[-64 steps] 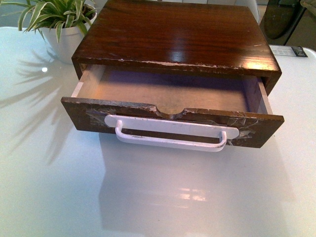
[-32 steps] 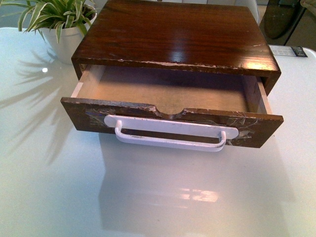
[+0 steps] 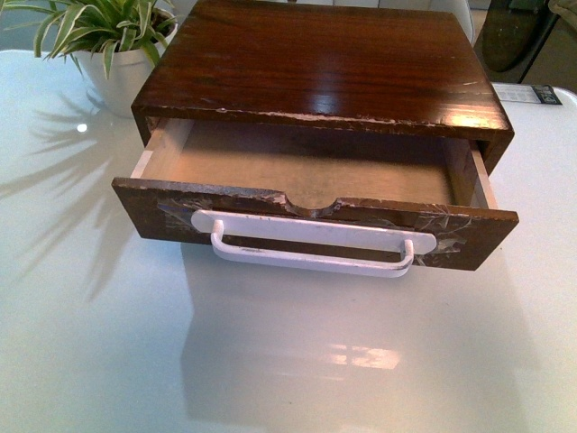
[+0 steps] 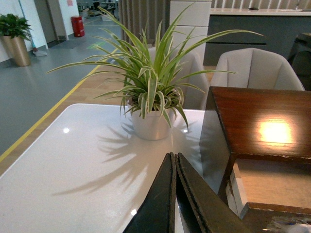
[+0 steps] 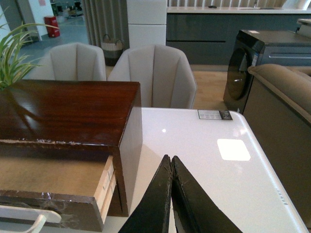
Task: Open drawer
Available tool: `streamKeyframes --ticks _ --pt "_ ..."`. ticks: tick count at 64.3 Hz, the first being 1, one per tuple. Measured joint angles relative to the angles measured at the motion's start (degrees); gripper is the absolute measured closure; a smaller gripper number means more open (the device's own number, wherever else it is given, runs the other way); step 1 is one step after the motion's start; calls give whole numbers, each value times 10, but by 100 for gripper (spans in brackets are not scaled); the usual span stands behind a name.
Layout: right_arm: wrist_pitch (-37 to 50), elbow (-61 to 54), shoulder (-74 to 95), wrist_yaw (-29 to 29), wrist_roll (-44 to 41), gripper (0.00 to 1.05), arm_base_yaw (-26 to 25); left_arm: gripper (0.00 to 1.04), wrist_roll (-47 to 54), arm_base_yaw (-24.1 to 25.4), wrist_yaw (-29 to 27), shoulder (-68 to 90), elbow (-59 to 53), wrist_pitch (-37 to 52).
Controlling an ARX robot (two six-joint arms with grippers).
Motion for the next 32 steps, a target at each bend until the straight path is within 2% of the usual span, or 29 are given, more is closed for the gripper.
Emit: streamKeyframes --ticks 6,14,19,32 --pt "-17 0 -17 0 0 103 0 103 0 0 0 -14 -19 11" --pt "-38 0 -37 0 0 103 0 103 1 0 0 -52 -19 -24" --pt "-123 0 -105 1 0 103 0 103 1 0 0 -77 -19 -48" --pt "-135 0 -131 1 0 103 0 103 1 0 0 -128 -19 -99"
